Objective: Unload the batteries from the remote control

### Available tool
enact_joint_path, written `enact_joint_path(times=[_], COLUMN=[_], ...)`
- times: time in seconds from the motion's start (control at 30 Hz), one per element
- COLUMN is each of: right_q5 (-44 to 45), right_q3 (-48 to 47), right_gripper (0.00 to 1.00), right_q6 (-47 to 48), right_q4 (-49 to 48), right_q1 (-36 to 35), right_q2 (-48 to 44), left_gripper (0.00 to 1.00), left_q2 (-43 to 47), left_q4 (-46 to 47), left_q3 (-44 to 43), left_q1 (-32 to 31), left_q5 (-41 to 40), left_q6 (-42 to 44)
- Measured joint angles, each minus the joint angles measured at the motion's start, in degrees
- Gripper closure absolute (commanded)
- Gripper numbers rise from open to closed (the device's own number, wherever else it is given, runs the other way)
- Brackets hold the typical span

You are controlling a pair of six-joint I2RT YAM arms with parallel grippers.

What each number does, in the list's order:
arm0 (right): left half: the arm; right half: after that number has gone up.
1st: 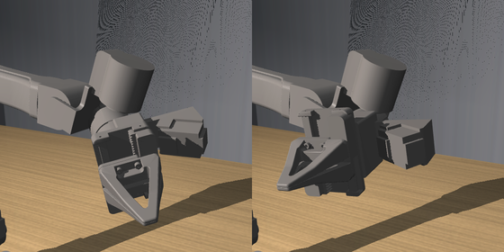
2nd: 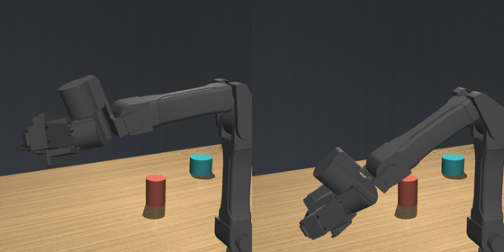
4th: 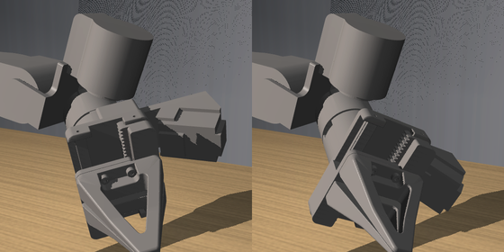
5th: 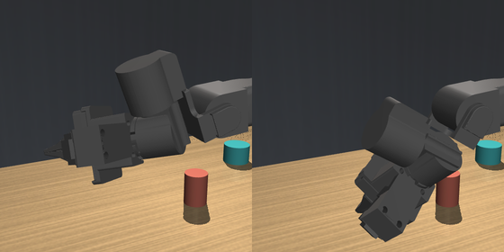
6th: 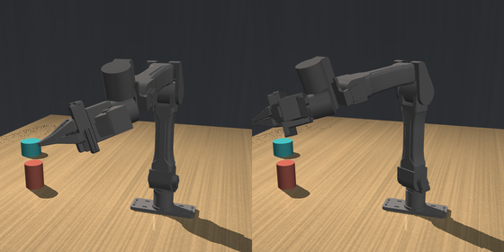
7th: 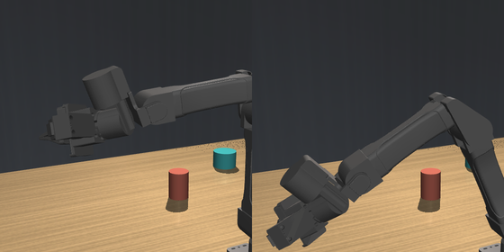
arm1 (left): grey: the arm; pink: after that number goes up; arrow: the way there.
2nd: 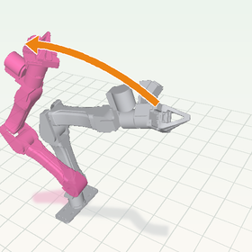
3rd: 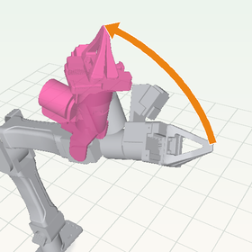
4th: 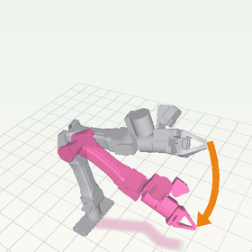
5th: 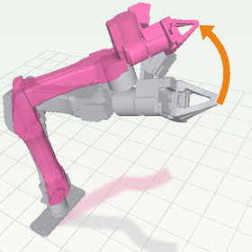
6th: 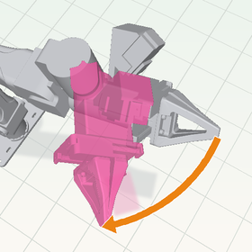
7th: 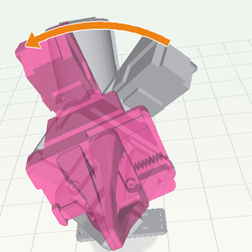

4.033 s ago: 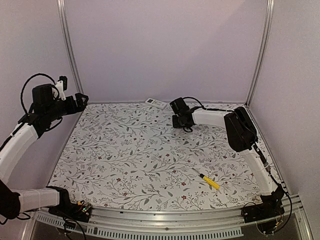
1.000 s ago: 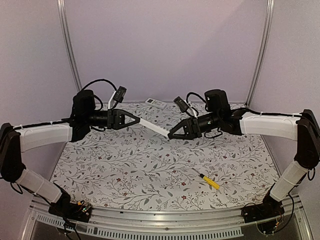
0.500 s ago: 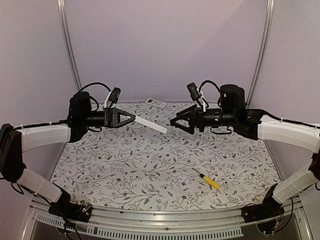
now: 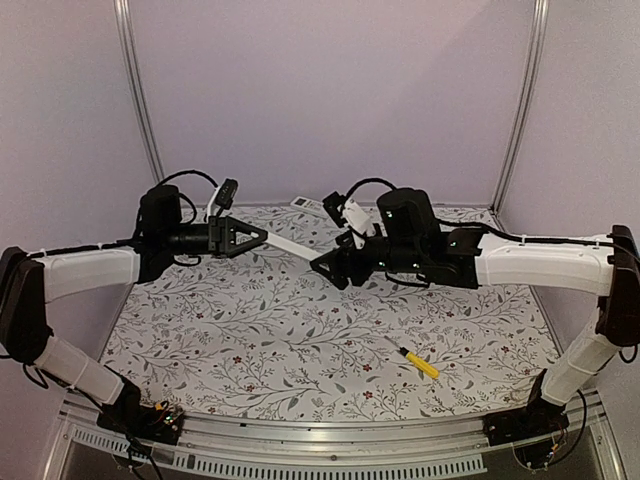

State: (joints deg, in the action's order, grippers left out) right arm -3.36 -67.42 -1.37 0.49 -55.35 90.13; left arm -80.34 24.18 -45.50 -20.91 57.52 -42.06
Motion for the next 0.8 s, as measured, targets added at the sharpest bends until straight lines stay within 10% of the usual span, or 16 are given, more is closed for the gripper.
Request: enact_joint_path(times=[0.8], right_q5=[13.4], right_q3=[-8.0], right_gripper=[0.86], right_q6=[13.5], right_q4=[6.7], right_q1=[-4.8], right_q2=[10.1], left_gripper=[1.0], left_q2=[-2.4], left_q4=[-2.1], left_q3=[-0.1], left_q1=[0.8], left_q5=[-1.2], left_q6=[-0.6])
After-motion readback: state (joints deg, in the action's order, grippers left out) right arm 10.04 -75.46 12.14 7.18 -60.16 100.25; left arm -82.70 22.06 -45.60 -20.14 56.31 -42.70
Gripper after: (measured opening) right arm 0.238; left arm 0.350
